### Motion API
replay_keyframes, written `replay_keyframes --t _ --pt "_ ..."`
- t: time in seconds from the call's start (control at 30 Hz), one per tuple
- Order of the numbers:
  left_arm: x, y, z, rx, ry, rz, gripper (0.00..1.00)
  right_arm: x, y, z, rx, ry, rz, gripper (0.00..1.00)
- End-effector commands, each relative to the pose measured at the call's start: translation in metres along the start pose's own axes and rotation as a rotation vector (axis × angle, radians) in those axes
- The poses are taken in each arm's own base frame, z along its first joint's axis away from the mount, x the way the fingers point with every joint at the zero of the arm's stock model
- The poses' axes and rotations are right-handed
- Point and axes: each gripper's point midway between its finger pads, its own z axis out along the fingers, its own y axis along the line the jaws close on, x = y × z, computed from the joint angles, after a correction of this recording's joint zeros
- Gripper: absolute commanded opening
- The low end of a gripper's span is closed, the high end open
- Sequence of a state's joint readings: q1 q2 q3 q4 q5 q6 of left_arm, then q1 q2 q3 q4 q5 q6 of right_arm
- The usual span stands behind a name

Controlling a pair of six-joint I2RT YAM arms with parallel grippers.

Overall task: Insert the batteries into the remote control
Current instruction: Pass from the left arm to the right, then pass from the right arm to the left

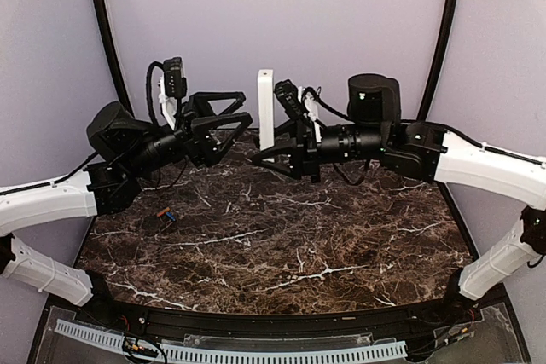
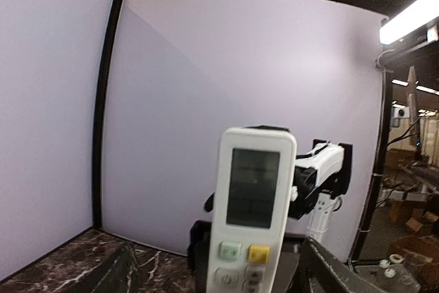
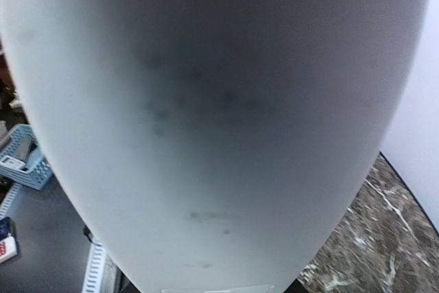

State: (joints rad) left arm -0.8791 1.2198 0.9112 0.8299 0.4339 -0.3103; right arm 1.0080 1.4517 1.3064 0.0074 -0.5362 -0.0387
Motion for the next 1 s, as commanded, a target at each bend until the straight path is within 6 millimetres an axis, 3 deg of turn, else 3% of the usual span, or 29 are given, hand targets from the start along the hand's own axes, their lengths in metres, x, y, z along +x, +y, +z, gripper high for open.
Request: replay_keyframes --t 0.0,0.03,0.07,0.17,0.3,0.43,0.53,0.7,0.97 --pt "0.012 0.019 -0.019 -0.17 0.183 0.078 0.86 0.002 -0.029 -0.044 0.285 0.18 -0.118 0.0" --pt "0.003 0.019 -0.021 -0.191 0.189 0.106 0.87 0.008 -0.037 -0.052 0.343 0.237 -0.132 0.0" --pt "0.012 0.022 -0.026 -0.213 0.248 0.092 0.88 0.015 -0.045 -0.058 0.404 0.298 -0.149 0.0" --pt "0.004 0.022 -0.029 -0.239 0.266 0.067 0.89 0.03 -0.065 -0.068 0.557 0.452 -0.224 0.0" --pt "0.005 0.023 -0.02 -0.269 0.286 0.012 0.94 0.026 -0.084 -0.068 0.699 0.529 -0.285 0.0" --pt "0.009 0.041 -0.016 -0.376 0.295 0.016 0.93 0.011 -0.081 -0.05 0.687 0.483 -0.281 0.0" --pt "0.014 0.056 -0.016 -0.447 0.304 0.021 0.82 0.006 -0.077 -0.038 0.675 0.46 -0.27 0.0" --pt "0.021 0.058 -0.01 -0.44 0.296 0.009 0.65 0.003 -0.07 -0.024 0.652 0.433 -0.226 0.0" --pt "0.021 0.069 -0.006 -0.487 0.217 -0.05 0.6 -0.004 -0.067 -0.003 0.648 0.373 -0.15 0.0"
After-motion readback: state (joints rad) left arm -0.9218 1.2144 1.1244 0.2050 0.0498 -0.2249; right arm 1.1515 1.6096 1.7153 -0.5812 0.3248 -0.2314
